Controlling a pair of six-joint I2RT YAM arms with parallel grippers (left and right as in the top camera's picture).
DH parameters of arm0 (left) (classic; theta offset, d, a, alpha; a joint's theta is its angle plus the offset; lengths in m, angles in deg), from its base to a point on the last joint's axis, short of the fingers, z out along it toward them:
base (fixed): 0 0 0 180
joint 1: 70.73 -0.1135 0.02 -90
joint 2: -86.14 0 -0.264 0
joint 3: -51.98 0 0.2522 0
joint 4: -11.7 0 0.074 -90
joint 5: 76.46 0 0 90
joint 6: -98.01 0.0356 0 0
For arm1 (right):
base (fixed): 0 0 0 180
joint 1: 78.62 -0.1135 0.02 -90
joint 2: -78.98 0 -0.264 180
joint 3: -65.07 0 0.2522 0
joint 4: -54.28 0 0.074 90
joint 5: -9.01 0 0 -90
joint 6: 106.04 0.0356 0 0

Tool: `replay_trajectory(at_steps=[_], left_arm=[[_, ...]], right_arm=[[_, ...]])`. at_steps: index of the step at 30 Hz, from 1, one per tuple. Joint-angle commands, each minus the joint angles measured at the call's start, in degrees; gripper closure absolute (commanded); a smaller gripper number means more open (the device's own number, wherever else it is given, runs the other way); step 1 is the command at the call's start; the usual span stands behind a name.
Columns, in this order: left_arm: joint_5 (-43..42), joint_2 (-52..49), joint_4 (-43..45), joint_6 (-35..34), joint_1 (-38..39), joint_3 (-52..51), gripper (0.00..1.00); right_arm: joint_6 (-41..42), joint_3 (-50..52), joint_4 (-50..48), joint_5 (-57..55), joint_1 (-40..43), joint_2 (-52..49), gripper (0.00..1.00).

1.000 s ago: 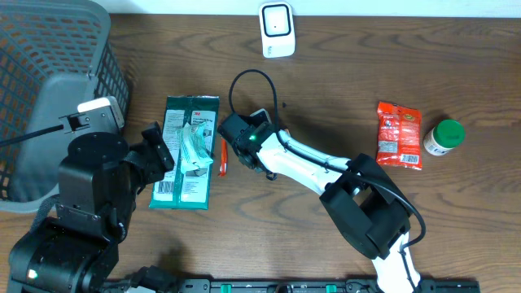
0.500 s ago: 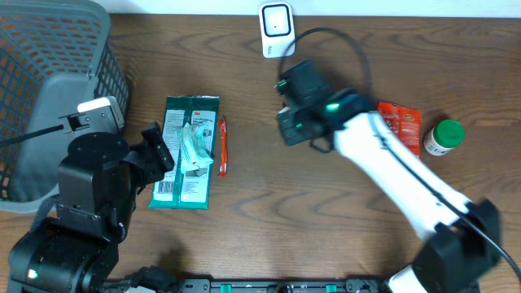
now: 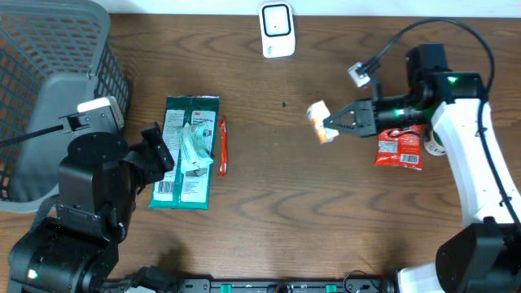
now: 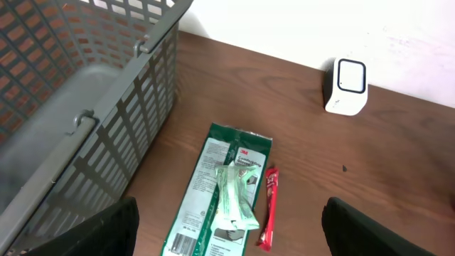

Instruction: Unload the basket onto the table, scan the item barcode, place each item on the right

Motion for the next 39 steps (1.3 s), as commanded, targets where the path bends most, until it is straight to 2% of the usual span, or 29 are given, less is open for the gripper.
replay_trajectory(at_steps=[1, 2, 5, 9, 10, 11, 12, 14, 18, 23, 24, 27, 28, 30, 39], left_arm=[[0.59, 0.13, -0.11, 0.55, -0.17, 0.2, 0.18], [0.59, 0.13, -0.09, 0.52, -0.17, 0.2, 0.18], [0.59, 0.13, -0.11, 0.52, -0.17, 0.2, 0.18], [0.59, 0.13, -0.09, 0.52, -0.17, 0.2, 0.18], [0.59, 0.13, -0.09, 0.52, -0.17, 0.2, 0.18], [0.59, 0.13, -0.09, 0.55, -0.17, 0.2, 0.18], [0.59, 0.13, -0.09, 0.55, -0.17, 0.2, 0.18], [0.59, 0.13, -0.11, 0.55, -0.17, 0.2, 0.18], [0.59, 0.13, -0.09, 0.52, -0.17, 0.2, 0.18], [0.59, 0.13, -0.09, 0.55, -0.17, 0.2, 0.18], [0.59, 0.13, -0.09, 0.55, -0.17, 0.2, 0.18], [0.59, 0.13, -0.09, 0.55, -0.17, 0.2, 0.18], [0.59, 0.13, -0.09, 0.55, -0.17, 0.2, 0.18], [0.59, 0.13, -0.09, 0.52, -0.17, 0.2, 0.18], [0.59, 0.13, -0.09, 0.52, -0.17, 0.2, 0.18]], right_arm=[[-4.74, 3.58, -2.1, 7.08, 0.0, -0.46, 0.99], [-4.72, 4.79, -3.15, 7.91, -0.17, -0.46, 0.99], [1.09, 13.55, -15.21, 8.94, -1.31, -0.52, 0.99], [16.39, 25.81, -38.49, 8.22, -3.56, -1.81, 0.99], [22.69, 29.59, -46.9, 8.22, -4.74, -2.69, 0.99], [25.2, 30.99, -50.18, 8.22, -5.22, -3.15, 0.99], [31.36, 34.38, -58.9, 8.15, -6.51, -4.63, 0.99], [35.39, 37.11, -66.79, 6.36, -7.93, -7.28, 0.99], [37.57, 37.86, -68.46, -2.36, -9.4, -11.96, 0.99], [39.52, 37.86, -72.15, -3.5, -9.18, -17.55, 0.98], [40.44, 37.86, -72.15, -4.13, -8.87, -17.99, 0.93], [40.94, 37.86, -71.95, -4.28, -7.65, -17.79, 0.7], [41.38, 37.81, -71.95, -4.33, -7.17, -17.35, 0.59], [41.38, 37.77, -71.28, -5.49, -6.4, -16.02, 0.54], [35.21, 34.12, -54.82, -25.22, -5.81, -2.6, 0.53]])
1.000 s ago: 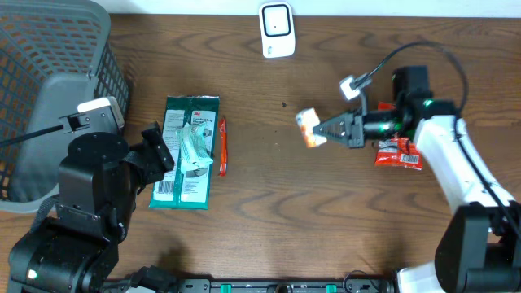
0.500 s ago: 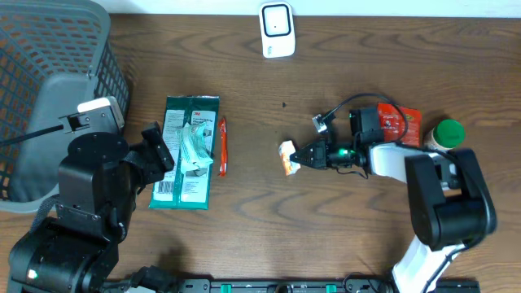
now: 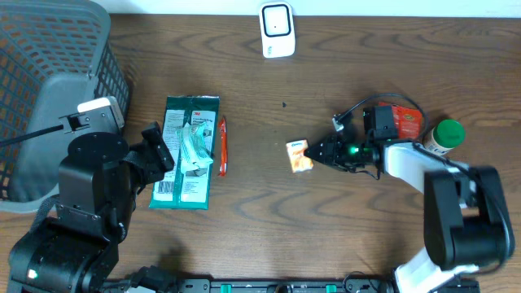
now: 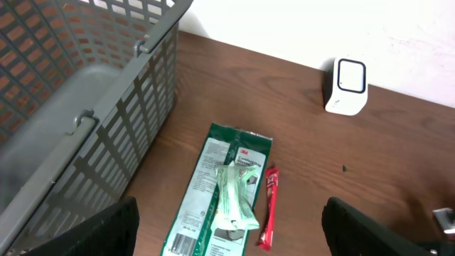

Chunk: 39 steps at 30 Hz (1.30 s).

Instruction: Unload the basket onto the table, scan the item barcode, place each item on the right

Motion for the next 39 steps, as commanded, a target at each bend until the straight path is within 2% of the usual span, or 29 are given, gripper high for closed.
replay_trajectory(at_steps=[1, 4, 11, 17, 18, 20, 22, 28, 32, 36, 39], left_arm=[[0.59, 0.13, -0.09, 0.52, -0.17, 0.2, 0.18], [0.59, 0.13, -0.11, 0.55, -0.17, 0.2, 0.18], [0.59, 0.13, -0.09, 0.52, -0.17, 0.2, 0.18], [0.59, 0.13, -0.09, 0.55, -0.17, 0.2, 0.18], [0.59, 0.13, -0.09, 0.52, -0.17, 0.2, 0.18], [0.59, 0.13, -0.09, 0.52, -0.17, 0.2, 0.18], [0.59, 0.13, -0.09, 0.55, -0.17, 0.2, 0.18], [0.59, 0.13, -0.09, 0.52, -0.17, 0.2, 0.18], [0.59, 0.13, -0.11, 0.55, -0.17, 0.2, 0.18], [0.59, 0.13, -0.11, 0.55, -0.17, 0.2, 0.18], [0.59, 0.13, -0.09, 0.52, -0.17, 0.2, 0.18]], right_arm=[[-4.74, -4.04, 4.7, -8.04, -0.5, 5.51, 0.52], [-6.21, -6.4, 8.33, -9.18, -1.88, 7.02, 0.52], [-8.15, -6.51, 8.44, -18.34, -7.63, 3.39, 0.53], [-7.1, -6.51, 6.51, -19.34, -8.22, -1.66, 0.61], [-7.41, -6.51, 5.97, -17.84, -8.22, -2.38, 0.63], [-7.74, -6.51, 4.87, -14.53, -8.22, -3.63, 0.78], [-7.74, -6.54, 4.83, -13.22, -7.78, -3.04, 0.99], [-8.57, -7.23, 4.79, 5.03, -1.53, 3.85, 0.99], [-8.63, -7.15, 7.45, 26.43, 5.7, 5.73, 0.99], [-8.61, -6.4, 7.76, 41.13, 7.54, 5.2, 0.99], [-6.97, -6.4, 7.15, 44.89, 7.28, 5.25, 0.99]])
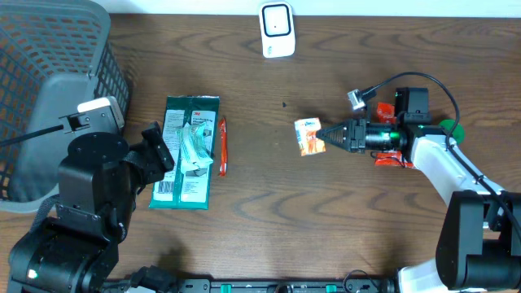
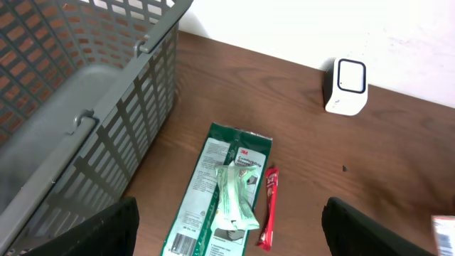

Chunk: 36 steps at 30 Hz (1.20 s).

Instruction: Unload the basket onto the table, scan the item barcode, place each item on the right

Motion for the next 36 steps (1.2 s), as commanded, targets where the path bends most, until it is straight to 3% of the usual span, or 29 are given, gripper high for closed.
replay_trajectory(at_steps=[1, 9, 15, 19, 24, 27, 32, 36], left_arm=[[0.59, 0.13, -0.09, 0.55, -0.17, 0.2, 0.18], [0.59, 0.13, -0.09, 0.52, -0.17, 0.2, 0.18], [0.59, 0.13, -0.09, 0.55, -0.17, 0.2, 0.18], [0.59, 0.13, -0.09, 0.55, -0.17, 0.2, 0.18], [0.59, 0.13, -0.11, 0.55, -0.17, 0.2, 0.18], [0.59, 0.13, -0.09, 0.55, -0.17, 0.2, 0.18], [0.59, 0.13, -0.09, 0.55, -0.17, 0.2, 0.18], [0.59, 0.13, -0.09, 0.55, -0.17, 0.2, 0.18]], right_arm=[[1.44, 0.22, -0.07, 11.8, -0.35, 0.07, 0.99], [7.28, 0.2, -0.17, 11.82, -1.51, 4.37, 0.99], [14.14, 0.2, -9.6, 9.01, -1.95, 10.29, 0.99], [16.11, 0.09, -9.51, -15.37, -4.31, 10.56, 0.99], [10.93, -7.37, 3.65, -39.32, -9.14, 10.54, 0.99], [3.52, -25.9, 25.31, -63.43, -15.45, 7.8, 0.99], [-0.33, -57.72, 44.81, -79.36, -22.36, -7.45, 0.99], [-5.27, -84.24, 52.52, -88.48, -24.98, -23.39, 0.99]])
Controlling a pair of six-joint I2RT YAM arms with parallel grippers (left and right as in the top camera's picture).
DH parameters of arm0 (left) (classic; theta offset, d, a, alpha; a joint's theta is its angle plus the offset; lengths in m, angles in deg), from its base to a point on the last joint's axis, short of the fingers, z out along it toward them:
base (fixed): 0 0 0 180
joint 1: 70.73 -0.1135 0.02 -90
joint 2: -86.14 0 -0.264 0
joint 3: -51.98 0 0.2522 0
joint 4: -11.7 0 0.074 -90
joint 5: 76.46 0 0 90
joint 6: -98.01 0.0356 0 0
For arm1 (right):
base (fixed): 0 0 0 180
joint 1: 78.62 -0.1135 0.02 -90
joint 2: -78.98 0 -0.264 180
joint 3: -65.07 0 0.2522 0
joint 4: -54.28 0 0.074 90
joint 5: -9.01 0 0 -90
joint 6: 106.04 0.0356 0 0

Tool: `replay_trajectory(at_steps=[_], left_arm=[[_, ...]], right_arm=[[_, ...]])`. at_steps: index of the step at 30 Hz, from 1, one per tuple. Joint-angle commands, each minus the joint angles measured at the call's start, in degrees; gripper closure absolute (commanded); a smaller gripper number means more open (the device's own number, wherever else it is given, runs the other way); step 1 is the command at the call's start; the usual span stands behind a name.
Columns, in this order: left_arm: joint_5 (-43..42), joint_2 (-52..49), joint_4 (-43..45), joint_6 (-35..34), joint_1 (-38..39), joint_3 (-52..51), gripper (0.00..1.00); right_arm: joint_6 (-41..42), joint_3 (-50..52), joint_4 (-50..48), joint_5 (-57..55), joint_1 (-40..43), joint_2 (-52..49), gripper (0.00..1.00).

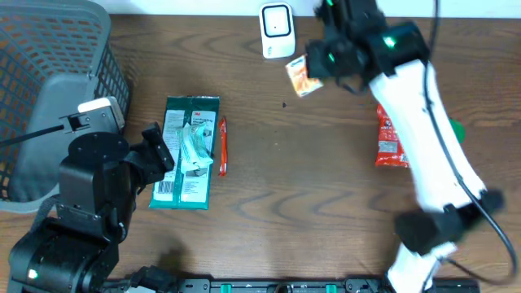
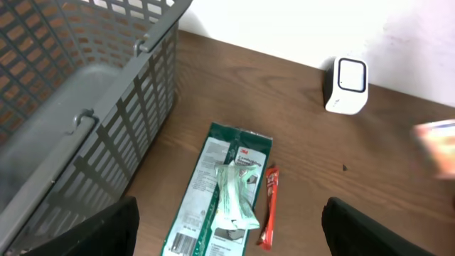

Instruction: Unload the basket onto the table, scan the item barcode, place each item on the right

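Note:
A small orange-and-white packet hangs in the air just right of the white barcode scanner, with my right gripper shut on it and the arm raised high. The left wrist view shows the packet as a blur at its right edge, with the scanner upright by the wall. My left gripper stands open with nothing between its fingers, above the near end of a green package.
A green package with a smaller pouch on it and a red stick lie left of centre. A grey basket fills the back left. At the right lie a red packet and a green-capped bottle, half hidden by the arm.
My right gripper was low over the middle of the table with the packet. It now holds the packet raised at the back, close to the scanner's right side. The left arm has not moved.
My right gripper held the packet at right of centre, then lower and nearer the table's middle, then a little farther back with the packet turned. Now the packet is up beside the scanner. The left gripper stayed open over the green package throughout.

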Motion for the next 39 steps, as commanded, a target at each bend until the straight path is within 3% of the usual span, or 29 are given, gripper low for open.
replay_trajectory(at_steps=[1, 6, 10, 11, 12, 13, 14, 17, 25, 39], left_arm=[[0.59, 0.15, -0.04, 0.5, -0.17, 0.22, 0.18], [0.59, 0.15, -0.07, 0.5, -0.17, 0.22, 0.18], [0.59, 0.15, -0.07, 0.52, -0.17, 0.22, 0.18], [0.59, 0.15, -0.04, 0.52, -0.17, 0.22, 0.18], [0.59, 0.15, -0.04, 0.52, -0.17, 0.22, 0.18], [0.59, 0.15, -0.04, 0.52, -0.17, 0.22, 0.18], [0.59, 0.15, -0.07, 0.5, -0.17, 0.22, 0.18], [0.59, 0.15, -0.04, 0.5, -0.17, 0.22, 0.18], [0.59, 0.15, -0.07, 0.5, -0.17, 0.22, 0.18], [0.59, 0.15, -0.07, 0.52, -0.17, 0.22, 0.18]], right_arm=[[-7.02, -15.69, 1.4, -13.14, -2.03, -10.88, 0.99], [-11.45, -18.78, -8.09, -19.89, -2.93, -19.41, 0.99], [-11.47, -18.73, -7.93, -11.67, -2.38, -23.21, 0.98], [-11.52, -18.64, -6.21, -4.92, -1.95, -23.63, 0.85], [-11.85, -18.6, -4.87, -0.63, -1.68, -24.02, 0.67], [-11.89, -18.58, -3.15, 3.37, -1.44, -24.11, 0.64], [-11.91, -17.59, 0.02, 10.43, -1.07, -24.41, 0.63], [-14.27, -12.85, 1.88, 16.17, -1.09, -24.46, 0.66], [-23.96, 2.23, -4.28, 27.5, -0.24, -24.48, 0.67], [-24.72, 15.15, -20.5, 24.83, 0.48, -24.52, 0.59]])
